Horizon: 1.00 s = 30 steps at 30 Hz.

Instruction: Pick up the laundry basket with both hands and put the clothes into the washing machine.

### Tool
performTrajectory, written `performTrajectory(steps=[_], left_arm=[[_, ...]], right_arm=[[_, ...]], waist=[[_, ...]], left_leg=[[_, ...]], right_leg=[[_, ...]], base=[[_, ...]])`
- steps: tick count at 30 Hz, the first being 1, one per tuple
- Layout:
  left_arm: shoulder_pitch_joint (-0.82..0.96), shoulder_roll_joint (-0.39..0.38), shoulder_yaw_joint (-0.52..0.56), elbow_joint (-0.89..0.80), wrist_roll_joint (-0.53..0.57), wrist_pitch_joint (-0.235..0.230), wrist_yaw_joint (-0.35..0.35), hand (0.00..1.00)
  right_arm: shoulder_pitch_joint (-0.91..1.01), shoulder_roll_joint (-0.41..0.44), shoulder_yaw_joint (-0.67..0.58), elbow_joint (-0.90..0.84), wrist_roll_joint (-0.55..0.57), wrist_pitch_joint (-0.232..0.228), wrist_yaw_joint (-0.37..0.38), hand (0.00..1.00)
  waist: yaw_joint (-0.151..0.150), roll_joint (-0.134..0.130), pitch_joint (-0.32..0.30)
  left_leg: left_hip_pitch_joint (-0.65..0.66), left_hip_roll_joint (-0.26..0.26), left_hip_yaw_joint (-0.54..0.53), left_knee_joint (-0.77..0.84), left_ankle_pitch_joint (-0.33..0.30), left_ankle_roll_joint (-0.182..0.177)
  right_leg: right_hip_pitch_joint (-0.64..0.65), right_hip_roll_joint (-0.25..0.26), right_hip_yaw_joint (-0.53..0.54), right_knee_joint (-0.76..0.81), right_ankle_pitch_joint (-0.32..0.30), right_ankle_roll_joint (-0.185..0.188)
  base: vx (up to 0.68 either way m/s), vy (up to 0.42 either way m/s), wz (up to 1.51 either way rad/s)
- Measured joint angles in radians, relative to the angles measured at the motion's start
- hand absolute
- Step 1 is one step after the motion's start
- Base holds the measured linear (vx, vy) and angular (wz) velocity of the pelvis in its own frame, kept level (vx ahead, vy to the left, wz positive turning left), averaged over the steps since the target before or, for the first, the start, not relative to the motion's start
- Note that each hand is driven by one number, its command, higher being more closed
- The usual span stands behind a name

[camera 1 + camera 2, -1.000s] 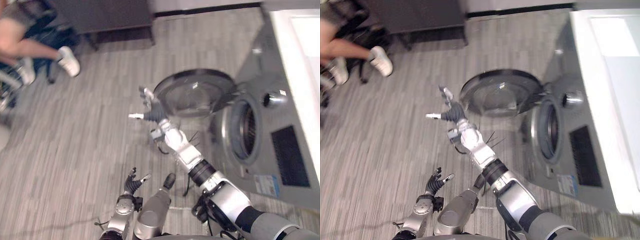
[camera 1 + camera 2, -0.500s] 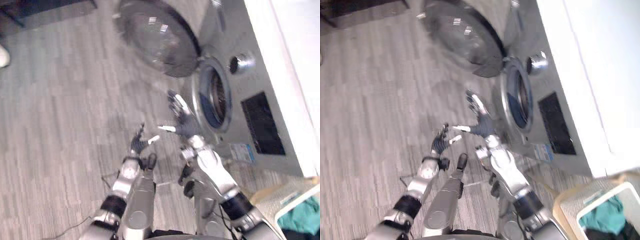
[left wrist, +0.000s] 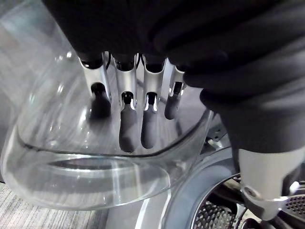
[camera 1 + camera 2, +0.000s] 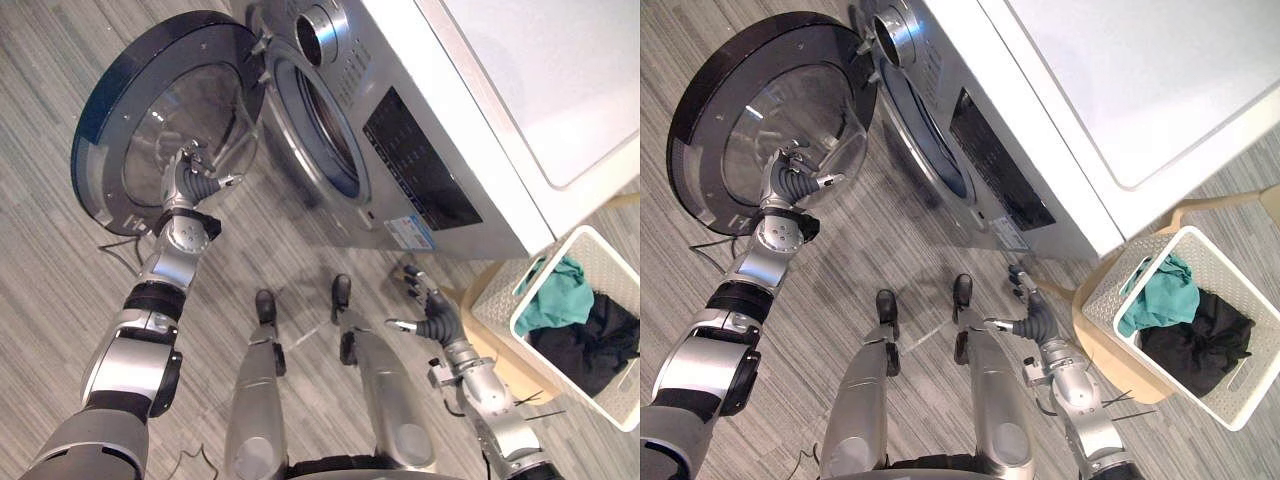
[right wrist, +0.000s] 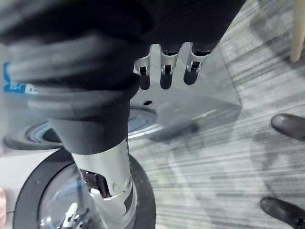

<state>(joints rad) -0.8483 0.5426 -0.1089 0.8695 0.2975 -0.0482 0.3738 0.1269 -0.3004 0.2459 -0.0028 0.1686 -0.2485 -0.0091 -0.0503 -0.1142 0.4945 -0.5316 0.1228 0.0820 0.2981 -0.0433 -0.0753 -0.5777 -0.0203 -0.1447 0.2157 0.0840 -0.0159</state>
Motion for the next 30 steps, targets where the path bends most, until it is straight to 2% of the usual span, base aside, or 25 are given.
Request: performTrajectory(steps=[3,7,10,15,16,18,19,20,22,25,26,27,28,30], left_arm=[[0.0,-0.001,0.054,0.0,0.03,0.026,0.003,0.0],[0.005,-0.022,0.097,0.0,0.028,0.05,0.006,0.0],[0.082,-0.094,0.117,-0.071,0.009,0.045,0.019,0.0],[0.433,-0.29,0.085,-0.313,-0.098,0.01,0.017,0.0],[0.542,-0.338,0.048,-0.333,-0.108,-0.006,-0.004,0.0],[0.632,-0.373,0.026,-0.332,-0.109,-0.006,-0.033,0.0],[0.713,-0.394,0.028,-0.327,-0.11,-0.006,-0.059,0.0],[0.729,-0.396,0.028,-0.326,-0.11,-0.006,-0.064,0.0],[0.838,-0.397,0.051,-0.293,-0.11,-0.007,-0.105,0.0],[0.899,-0.398,0.09,-0.217,-0.109,-0.006,-0.135,0.0],[0.906,-0.4,0.113,-0.181,-0.109,-0.006,-0.146,0.0],[0.905,-0.396,0.126,-0.15,-0.108,-0.006,-0.154,0.0],[0.905,-0.395,0.13,-0.136,-0.108,-0.006,-0.156,0.0],[0.913,-0.4,0.159,-0.061,-0.106,-0.003,-0.157,0.0]], right_arm=[[0.035,0.001,0.0,-0.076,0.01,-0.012,0.014,0.0],[0.059,0.027,-0.003,-0.127,0.013,-0.017,0.011,0.0],[0.056,0.096,-0.012,-0.129,0.006,-0.016,-0.007,0.0],[0.054,0.178,-0.091,-0.11,-0.067,-0.001,-0.081,0.0],[0.054,0.178,-0.123,-0.076,-0.114,0.015,-0.1,0.0],[0.054,0.178,-0.159,-0.027,-0.149,0.033,-0.113,0.0],[0.054,0.178,-0.195,0.018,-0.176,0.05,-0.124,0.0],[0.054,0.178,-0.202,0.025,-0.18,0.054,-0.124,0.0],[0.054,0.176,-0.234,0.057,-0.221,0.081,-0.123,0.0],[0.054,0.175,-0.248,0.057,-0.245,0.083,-0.122,0.0],[0.052,0.174,-0.256,0.061,-0.259,0.091,-0.122,0.0],[0.036,0.174,-0.266,0.076,-0.262,0.102,-0.123,0.0],[0.027,0.174,-0.269,0.09,-0.263,0.103,-0.123,0.0],[-0.014,0.175,-0.266,0.15,-0.278,0.105,-0.123,0.0]], waist=[[0.002,0.0,0.0],[0.006,0.003,0.002],[0.011,0.006,0.005],[0.025,0.021,0.012],[0.033,0.035,0.006],[0.033,0.055,-0.026],[0.038,0.08,-0.048],[0.037,0.086,-0.052],[0.038,0.112,-0.103],[0.036,0.117,-0.115],[0.03,0.118,-0.124],[0.018,0.114,-0.128],[0.016,0.114,-0.13],[0.03,0.105,-0.144]], left_leg=[[-0.008,0.005,0.002,0.001,0.001,-0.001],[-0.006,0.009,0.004,0.007,0.005,-0.001],[0.026,0.006,0.004,0.001,0.0,0.001],[0.142,-0.014,0.028,-0.011,-0.031,0.01],[0.18,-0.018,0.038,-0.01,-0.048,0.013],[0.192,-0.019,0.048,-0.01,-0.06,0.015],[0.214,-0.017,0.062,-0.012,-0.071,0.022],[0.22,-0.017,0.066,-0.012,-0.073,0.022],[0.261,-0.003,0.135,-0.01,-0.095,0.025],[0.318,0.018,0.237,0.026,-0.141,0.039],[0.329,0.044,0.293,0.05,-0.165,0.051],[0.355,0.056,0.358,0.048,-0.169,0.057],[0.374,0.069,0.393,0.046,-0.174,0.055],[0.475,0.121,0.561,0.055,-0.21,0.034]], right_leg=[[-0.001,-0.002,-0.016,-0.012,0.01,0.006],[0.012,0.001,-0.022,-0.028,0.022,-0.01],[0.041,-0.001,-0.02,-0.026,0.021,-0.01],[0.11,-0.018,0.006,0.035,-0.036,0.0],[0.138,-0.019,0.015,0.044,-0.055,0.009],[0.146,-0.018,0.021,0.038,-0.059,0.013],[0.169,-0.012,0.041,0.016,-0.054,0.018],[0.175,-0.011,0.045,0.011,-0.053,0.018],[0.207,0.019,0.114,-0.039,-0.013,0.025],[0.244,0.05,0.214,-0.091,0.032,0.043],[0.243,0.038,0.192,-0.116,0.014,0.028],[0.24,-0.006,0.036,-0.097,-0.035,-0.043],[0.243,-0.034,-0.055,-0.085,-0.057,-0.072],[0.271,-0.171,-0.439,0.065,-0.164,-0.148]], base=[[0.01,0.005,-0.05],[0.07,0.001,0.0],[0.08,0.013,0.02],[0.07,0.037,-0.08],[0.06,0.051,-0.19],[0.07,0.054,-0.19],[0.08,0.051,-0.24],[0.1,0.062,-0.42],[0.08,0.058,-0.79],[0.05,0.069,-1.31],[-0.05,0.085,-1.44],[-0.06,0.086,-1.4],[-0.05,0.081,-1.57],[-0.01,0.019,-1.87]])
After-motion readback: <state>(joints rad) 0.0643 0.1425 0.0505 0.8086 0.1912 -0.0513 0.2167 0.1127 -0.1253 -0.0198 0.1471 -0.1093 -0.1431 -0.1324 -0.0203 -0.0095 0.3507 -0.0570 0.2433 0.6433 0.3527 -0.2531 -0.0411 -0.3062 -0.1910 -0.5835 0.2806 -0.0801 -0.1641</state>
